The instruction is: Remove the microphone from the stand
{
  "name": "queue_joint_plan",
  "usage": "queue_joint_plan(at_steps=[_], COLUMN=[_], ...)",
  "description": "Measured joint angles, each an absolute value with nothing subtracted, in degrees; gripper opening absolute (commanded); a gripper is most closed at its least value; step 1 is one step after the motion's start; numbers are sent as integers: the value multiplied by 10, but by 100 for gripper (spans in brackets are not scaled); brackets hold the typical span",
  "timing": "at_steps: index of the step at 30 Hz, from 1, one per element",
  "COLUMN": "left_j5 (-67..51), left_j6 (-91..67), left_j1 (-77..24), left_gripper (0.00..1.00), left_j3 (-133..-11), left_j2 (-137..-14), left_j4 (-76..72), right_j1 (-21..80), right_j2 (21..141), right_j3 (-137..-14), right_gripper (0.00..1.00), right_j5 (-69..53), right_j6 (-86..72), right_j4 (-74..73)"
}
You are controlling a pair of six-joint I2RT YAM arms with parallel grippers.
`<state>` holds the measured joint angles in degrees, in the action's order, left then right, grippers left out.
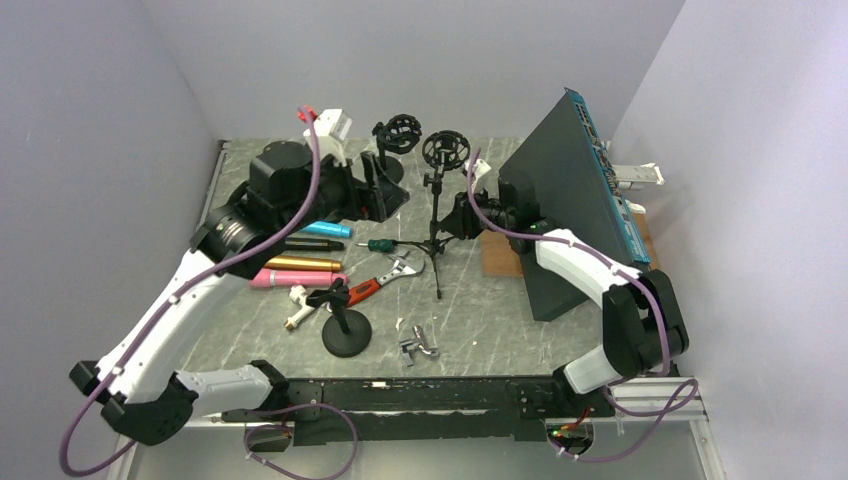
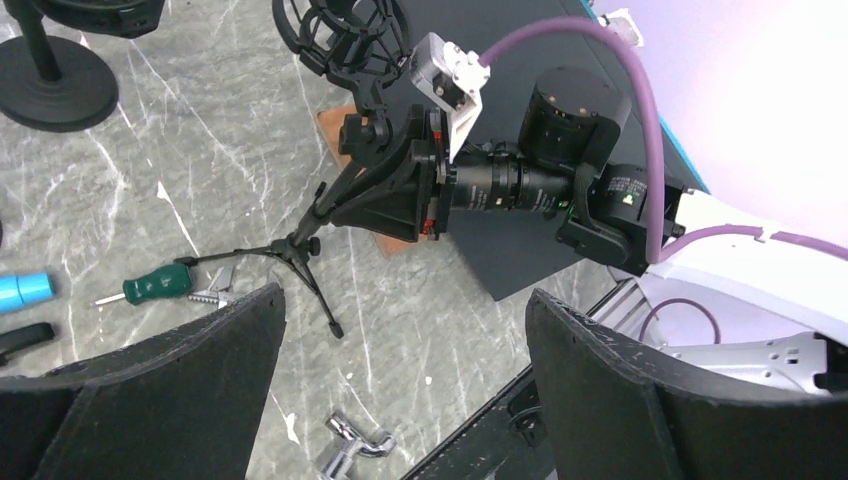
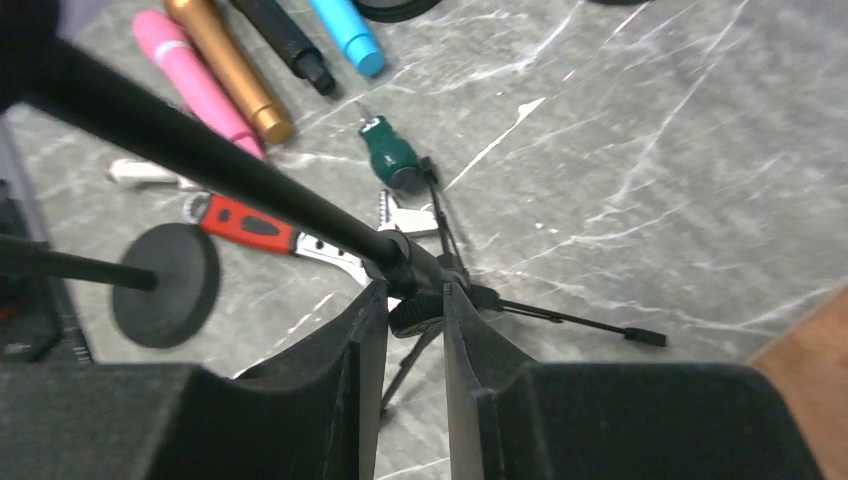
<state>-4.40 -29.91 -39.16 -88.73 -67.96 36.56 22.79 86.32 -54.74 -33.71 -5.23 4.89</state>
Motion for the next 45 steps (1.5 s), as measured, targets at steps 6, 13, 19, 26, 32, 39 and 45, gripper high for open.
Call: queue_joint_plan(at_steps=[6,13,19,26,32,39,45], left_j5=[-26,-12,-12,-20,-37,-65,-93], left_j6=[-323,-344,-340,-318,-293,-280,-274], left_j1=[-392,-391,-391,-391,-382,-362,-345], left_gripper=[92,92,92,94,95,99,99], left_j3=[-853,-827,-834,-860,-885,-890,-890], left_j2=[-612,-564,-581,-621,-645,-653,-653], left_j4=[379,389,389,389,391,391,391], right_j1=[273,324,322,287,212,151,132], right_j2=[822,799,785,740,781,872,926], right_j3=[-514,-500,-502,-481,-509,-577,-605], right_gripper=[0,4,52,66,68,67,66], right_j5=[-227,-107,-82,-143,-278,-388,-443], right_j6=[29,129,135,26,-113,-221,-254], right_j4=[71,75,40,-1,-30,-47,-47])
